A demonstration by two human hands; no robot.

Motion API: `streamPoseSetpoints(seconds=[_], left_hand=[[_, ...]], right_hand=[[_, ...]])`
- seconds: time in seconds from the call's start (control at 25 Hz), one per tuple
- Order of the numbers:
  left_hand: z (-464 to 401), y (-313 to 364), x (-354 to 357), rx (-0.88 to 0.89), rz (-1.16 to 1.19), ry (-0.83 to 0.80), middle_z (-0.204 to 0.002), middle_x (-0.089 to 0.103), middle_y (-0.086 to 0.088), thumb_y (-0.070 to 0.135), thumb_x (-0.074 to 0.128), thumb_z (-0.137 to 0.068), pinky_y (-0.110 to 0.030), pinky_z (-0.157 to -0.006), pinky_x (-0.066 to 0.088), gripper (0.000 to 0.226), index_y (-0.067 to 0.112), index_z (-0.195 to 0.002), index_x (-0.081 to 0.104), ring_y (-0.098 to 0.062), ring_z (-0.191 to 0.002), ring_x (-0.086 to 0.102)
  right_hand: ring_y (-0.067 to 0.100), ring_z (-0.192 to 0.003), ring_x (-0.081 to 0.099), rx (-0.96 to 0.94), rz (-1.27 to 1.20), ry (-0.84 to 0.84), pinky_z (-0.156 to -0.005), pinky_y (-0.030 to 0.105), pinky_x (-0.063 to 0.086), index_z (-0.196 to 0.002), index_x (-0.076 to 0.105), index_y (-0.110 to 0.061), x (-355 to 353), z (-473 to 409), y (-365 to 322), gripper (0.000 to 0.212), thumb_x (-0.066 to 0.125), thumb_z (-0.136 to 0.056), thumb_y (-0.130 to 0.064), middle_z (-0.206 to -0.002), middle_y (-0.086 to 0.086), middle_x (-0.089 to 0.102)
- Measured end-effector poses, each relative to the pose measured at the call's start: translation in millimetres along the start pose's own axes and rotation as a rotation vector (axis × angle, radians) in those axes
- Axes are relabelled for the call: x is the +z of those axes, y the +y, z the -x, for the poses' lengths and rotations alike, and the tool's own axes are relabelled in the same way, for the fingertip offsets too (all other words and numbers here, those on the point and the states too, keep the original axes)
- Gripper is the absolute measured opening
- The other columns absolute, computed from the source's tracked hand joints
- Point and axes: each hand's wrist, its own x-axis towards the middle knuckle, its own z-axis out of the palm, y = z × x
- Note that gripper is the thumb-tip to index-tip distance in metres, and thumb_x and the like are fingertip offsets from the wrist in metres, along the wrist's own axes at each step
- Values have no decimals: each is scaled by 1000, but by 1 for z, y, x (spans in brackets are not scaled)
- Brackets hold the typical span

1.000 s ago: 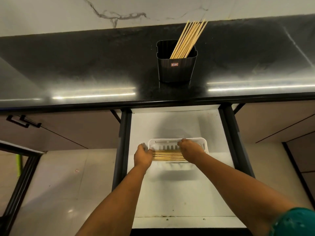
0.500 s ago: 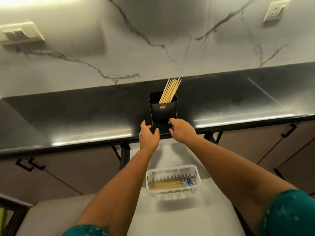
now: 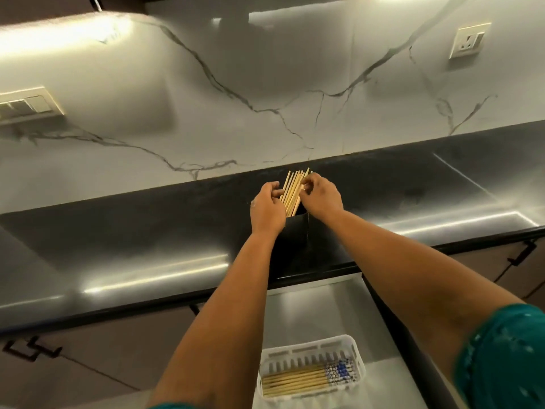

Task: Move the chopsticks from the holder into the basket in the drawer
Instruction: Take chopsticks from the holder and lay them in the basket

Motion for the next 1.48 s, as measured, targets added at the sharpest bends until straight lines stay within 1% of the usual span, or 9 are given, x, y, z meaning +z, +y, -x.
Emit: streamPoseSetpoints(seconds=[0.2, 0.44, 0.6, 0.72, 0.92, 1.04, 1.12, 1.24, 1.48], left_hand=[[-22, -43, 30, -11, 36, -35, -113, 67, -2, 13, 47, -96, -40, -85, 55, 33, 16, -128, 52, -14, -95, 64], [-30, -70, 37, -6, 5, -77, -110, 69, -3, 13, 55, -92, -38, -90, 54, 38, 15, -129, 51, -12, -101, 64], [-30, -72, 31, 15, -8, -27, -99, 72, 5, 16, 56, -92, -13, -80, 51, 36, 17, -127, 54, 2, -85, 64], [-30, -67, 23, 1, 6, 28, -91, 71, 10, 14, 56, -91, 2, -70, 42, 34, 18, -124, 57, 10, -79, 60], [-22, -26, -2, 5, 113, 90, -93, 70, 8, 17, 59, -91, -27, -90, 53, 27, 17, -118, 62, -1, -86, 64], [-16, 17, -29, 79, 167, 126, -103, 69, 4, 28, 65, -88, -28, -92, 52, 34, 14, -120, 61, -5, -94, 64], [-7, 43, -49, 69, 171, 0, -111, 67, 0, 38, 66, -86, -30, -92, 50, 46, 13, -123, 59, -10, -99, 63], [18, 67, -77, 81, 173, -265, -92, 71, -19, 36, 62, -89, -44, -79, 55, 32, 7, -99, 69, -24, -77, 64], [90, 68, -96, -47, 556, -517, -97, 75, -12, 23, 58, -93, -29, -71, 58, 22, 8, -108, 66, -22, -86, 73]], right_hand=[[20, -97, 61, 424, -132, -18, -82, 35, 51, -120, 56, -12, 45, -63, 33, 57, 73, -77, -46, -101, 2, 62], [5, -65, 60, 449, -312, -22, -53, 23, 45, -80, 59, -25, 68, -94, 50, 13, 69, -85, -30, -92, 0, 71], [11, -81, 66, 419, -342, -8, -73, 31, 55, -92, 63, -22, 67, -95, 47, 9, 67, -87, -28, -90, -3, 68], [16, -89, 64, 309, -257, 30, -82, 34, 55, -104, 64, -15, 51, -92, 31, 19, 66, -89, -27, -96, 1, 65], [18, -86, 68, -88, -264, 86, -81, 36, 57, -97, 63, -8, -21, -76, -37, 11, 59, -92, -18, -94, 6, 70], [7, -82, 69, -345, -314, -34, -80, 28, 58, -97, 59, -11, -64, -45, -85, 4, 57, -93, -11, -88, 0, 69], [9, -84, 70, -409, -369, -184, -79, 28, 59, -99, 57, -11, -84, -19, -111, 6, 55, -94, -8, -88, 1, 68], [16, -89, 71, -361, -414, -326, -81, 33, 59, -103, 55, -9, -107, 21, -138, 8, 52, -95, -8, -94, 7, 70], [16, -95, 71, -198, -583, -485, -83, 30, 58, -107, 57, -8, -121, 95, -142, 13, 52, -97, -15, -104, 8, 72]])
